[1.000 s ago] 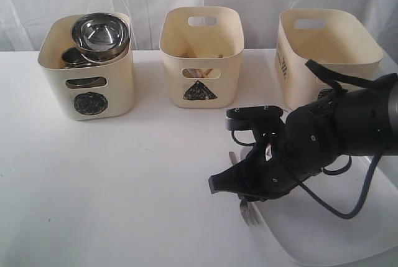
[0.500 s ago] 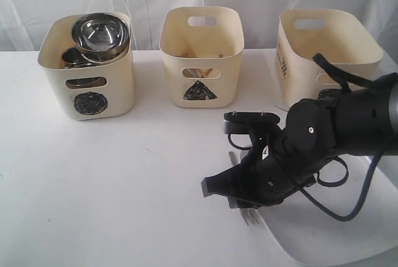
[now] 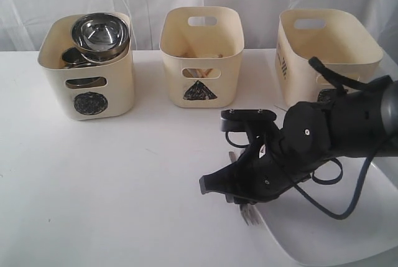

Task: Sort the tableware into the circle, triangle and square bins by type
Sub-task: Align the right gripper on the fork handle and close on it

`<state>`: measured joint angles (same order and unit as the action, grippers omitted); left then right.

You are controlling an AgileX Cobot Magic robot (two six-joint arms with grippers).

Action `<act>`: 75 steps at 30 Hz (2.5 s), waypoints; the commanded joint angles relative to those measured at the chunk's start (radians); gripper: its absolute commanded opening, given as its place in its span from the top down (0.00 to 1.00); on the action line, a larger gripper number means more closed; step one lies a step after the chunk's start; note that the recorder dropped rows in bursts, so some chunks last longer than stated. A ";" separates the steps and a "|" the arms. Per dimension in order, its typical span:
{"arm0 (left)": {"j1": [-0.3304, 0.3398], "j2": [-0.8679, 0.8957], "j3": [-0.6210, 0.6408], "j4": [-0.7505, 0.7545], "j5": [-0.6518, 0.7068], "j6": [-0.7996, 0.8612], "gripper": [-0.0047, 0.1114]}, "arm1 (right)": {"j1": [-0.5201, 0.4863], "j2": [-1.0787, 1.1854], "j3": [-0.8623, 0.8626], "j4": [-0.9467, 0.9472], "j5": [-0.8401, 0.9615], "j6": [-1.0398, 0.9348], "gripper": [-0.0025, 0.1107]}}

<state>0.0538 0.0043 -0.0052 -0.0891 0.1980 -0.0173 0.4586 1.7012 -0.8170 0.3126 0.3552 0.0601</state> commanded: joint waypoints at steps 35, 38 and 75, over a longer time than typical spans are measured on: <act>0.003 -0.004 0.005 -0.006 -0.004 -0.004 0.96 | -0.031 0.045 0.001 -0.116 -0.035 0.037 0.74; 0.003 -0.004 0.005 -0.006 -0.004 -0.004 0.96 | -0.031 0.045 -0.009 -0.116 -0.042 0.041 0.74; 0.003 -0.004 0.005 -0.006 -0.004 -0.004 0.96 | -0.029 0.048 -0.114 -0.118 0.098 0.049 0.57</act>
<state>0.0538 0.0043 -0.0052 -0.0874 0.1980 -0.0173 0.4355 1.7495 -0.9262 0.1890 0.4501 0.1093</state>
